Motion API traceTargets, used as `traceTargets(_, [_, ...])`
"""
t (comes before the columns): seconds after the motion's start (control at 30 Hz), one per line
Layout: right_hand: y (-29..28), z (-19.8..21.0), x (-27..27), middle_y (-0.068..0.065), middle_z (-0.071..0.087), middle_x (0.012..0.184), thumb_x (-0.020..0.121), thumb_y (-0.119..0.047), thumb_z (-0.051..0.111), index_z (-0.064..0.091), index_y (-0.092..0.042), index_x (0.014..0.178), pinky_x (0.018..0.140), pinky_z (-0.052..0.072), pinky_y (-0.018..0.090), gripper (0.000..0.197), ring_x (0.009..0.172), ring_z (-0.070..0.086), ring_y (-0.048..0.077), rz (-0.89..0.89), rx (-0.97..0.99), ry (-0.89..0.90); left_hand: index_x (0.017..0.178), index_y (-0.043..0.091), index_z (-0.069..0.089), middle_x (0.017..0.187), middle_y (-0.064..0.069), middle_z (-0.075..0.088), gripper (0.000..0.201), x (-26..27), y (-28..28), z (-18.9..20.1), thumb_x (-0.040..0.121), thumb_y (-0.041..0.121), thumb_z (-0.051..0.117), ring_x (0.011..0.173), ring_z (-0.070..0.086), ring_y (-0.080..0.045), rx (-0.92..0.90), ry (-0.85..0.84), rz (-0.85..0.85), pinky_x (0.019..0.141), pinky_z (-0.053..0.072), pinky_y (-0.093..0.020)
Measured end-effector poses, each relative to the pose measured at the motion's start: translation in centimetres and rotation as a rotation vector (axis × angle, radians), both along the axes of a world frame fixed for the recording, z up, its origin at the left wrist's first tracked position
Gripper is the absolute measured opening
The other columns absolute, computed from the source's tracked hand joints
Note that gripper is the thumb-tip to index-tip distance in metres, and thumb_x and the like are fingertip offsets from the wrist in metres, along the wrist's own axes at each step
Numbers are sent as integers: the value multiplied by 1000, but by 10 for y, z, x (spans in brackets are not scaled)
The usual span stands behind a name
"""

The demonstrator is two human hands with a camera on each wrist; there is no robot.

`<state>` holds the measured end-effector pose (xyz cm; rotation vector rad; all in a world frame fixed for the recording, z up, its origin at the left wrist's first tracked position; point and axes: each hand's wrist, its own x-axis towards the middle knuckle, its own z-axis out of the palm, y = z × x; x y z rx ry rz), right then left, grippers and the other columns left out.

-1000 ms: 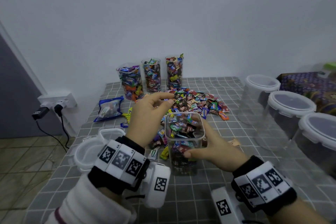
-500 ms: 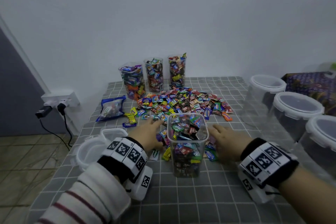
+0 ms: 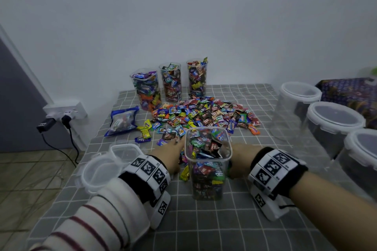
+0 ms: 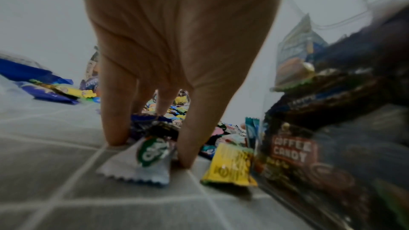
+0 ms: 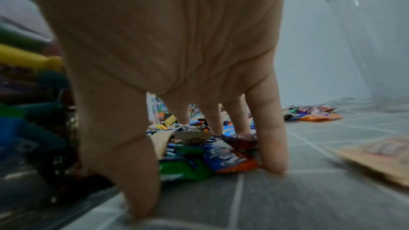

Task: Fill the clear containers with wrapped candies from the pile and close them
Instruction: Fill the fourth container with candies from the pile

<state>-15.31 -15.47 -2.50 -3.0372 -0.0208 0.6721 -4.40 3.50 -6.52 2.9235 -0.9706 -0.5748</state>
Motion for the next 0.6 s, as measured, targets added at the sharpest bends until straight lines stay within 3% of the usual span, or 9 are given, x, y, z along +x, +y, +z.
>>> traceTargets(0.07, [6, 2, 3, 10, 44, 138, 84, -30, 67, 38, -15, 140, 98, 45, 34, 66, 118, 50, 28, 42, -8, 33, 152, 28, 1, 158, -12, 14, 84, -3, -5, 2, 91, 18, 58, 131, 43, -31, 19, -6, -35, 100, 45, -45])
traceTargets(0.17, [13, 10, 6, 9, 43, 140, 85, -26, 68, 42, -13, 138, 101, 42, 35, 60, 121, 47, 27, 45, 56, 78, 151, 21, 13, 154, -14, 22, 73, -7, -8, 12, 92, 27, 56, 134, 38, -31, 24, 25, -84, 106, 38, -46])
traceTargets(0.27, [16, 11, 7, 11, 44, 139, 89, -22, 63, 46, -9, 135, 103, 39, 35, 51, 122, 46, 27, 37, 50, 101, 148, 20, 26, 148, -12, 33, 60, -16, -8, 26, 95, 30, 52, 129, 43, -30, 91, 13, -120, 103, 42, -44])
traceTargets(0.37, [18, 11, 6, 13, 48, 135, 94, -19, 55, 48, -5, 132, 103, 39, 34, 41, 120, 49, 28, 7, 7, 57, 131, 10, 48, 129, -12, 54, 36, -28, -10, 38, 97, 22, 48, 114, 54, -28, 91, -44, -90, 94, 47, -37])
traceTargets(0.47, [18, 11, 5, 11, 53, 133, 95, -19, 52, 50, -8, 130, 97, 41, 30, 37, 116, 53, 26, -48, 39, 2, 112, 4, 58, 115, -14, 62, 23, -33, -11, 40, 96, 17, 46, 105, 59, -29, 75, -78, -56, 89, 49, -36])
traceTargets(0.53, [17, 9, 8, 10, 59, 120, 95, -17, 52, 58, -10, 117, 98, 44, 33, 24, 96, 51, 22, -65, 55, -22, 106, 3, 59, 110, -15, 63, 21, -33, -12, 40, 95, 13, 45, 100, 60, -30, 48, -99, -53, 84, 49, -35])
traceTargets(0.57, [16, 8, 9, 8, 60, 104, 96, -14, 50, 61, -12, 100, 100, 44, 35, 12, 91, 46, 19, -83, 76, -17, 105, 3, 60, 108, -15, 64, 20, -32, -12, 39, 95, 12, 45, 99, 61, -29, 31, -108, -53, 82, 49, -34])
traceTargets(0.6, [15, 7, 11, 7, 58, 91, 97, -12, 47, 58, -12, 85, 101, 43, 37, 16, 90, 46, 20, -109, 85, -8, 104, 3, 61, 107, -14, 65, 20, -31, -12, 39, 94, 11, 45, 98, 61, -29, 16, -117, -51, 80, 49, -33])
